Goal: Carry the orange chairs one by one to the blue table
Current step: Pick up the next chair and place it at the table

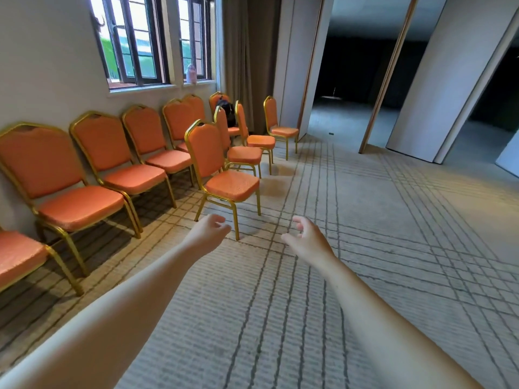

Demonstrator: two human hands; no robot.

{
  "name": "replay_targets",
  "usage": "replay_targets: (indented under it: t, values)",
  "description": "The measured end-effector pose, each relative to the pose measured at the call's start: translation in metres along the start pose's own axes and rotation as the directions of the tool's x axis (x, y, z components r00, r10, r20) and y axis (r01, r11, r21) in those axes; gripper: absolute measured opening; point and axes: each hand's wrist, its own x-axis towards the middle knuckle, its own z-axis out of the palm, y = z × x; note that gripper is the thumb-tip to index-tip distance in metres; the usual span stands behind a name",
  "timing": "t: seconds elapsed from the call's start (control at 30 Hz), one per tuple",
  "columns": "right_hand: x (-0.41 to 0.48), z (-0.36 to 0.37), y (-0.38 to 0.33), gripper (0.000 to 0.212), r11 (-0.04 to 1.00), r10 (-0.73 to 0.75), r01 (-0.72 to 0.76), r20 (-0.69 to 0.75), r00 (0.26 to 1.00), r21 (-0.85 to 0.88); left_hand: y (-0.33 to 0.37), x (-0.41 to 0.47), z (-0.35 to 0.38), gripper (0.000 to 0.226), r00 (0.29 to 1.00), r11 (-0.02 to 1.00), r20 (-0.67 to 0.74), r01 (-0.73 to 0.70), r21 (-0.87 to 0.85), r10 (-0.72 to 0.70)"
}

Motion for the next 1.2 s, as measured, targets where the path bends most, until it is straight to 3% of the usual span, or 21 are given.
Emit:
replay_targets:
  t: [0.4, 0.57, 0.93, 1.2]
  values:
    - [0.367, -0.028, 0.001, 0.071, 1.000, 0.021, -0.021, -0.002, 1.000, -0.013, 0.078, 0.372, 0.044, 0.031, 0.999, 1.000, 0.047, 0.023, 0.020, -0.024]
    - [0.494, -0.041, 0.012, 0.069, 0.999, 0.032, -0.032, 0.000, 0.999, -0.043, 0.104, 0.494, 0.068, 0.039, 0.996, 1.000, 0.082, 0.022, 0.019, -0.023]
    - [0.829, -0.081, 0.041, 0.071, 0.998, -0.044, 0.051, 0.126, 0.991, -0.048, 0.165, 0.793, 0.141, 0.040, 0.995, 0.996, -0.055, 0.082, 0.023, -0.081]
    - [1.032, -0.083, 0.042, 0.068, 0.993, -0.073, 0.094, 0.247, 0.966, -0.075, 0.188, 0.972, 0.169, 0.044, 0.988, 0.991, -0.080, 0.137, 0.005, -0.136]
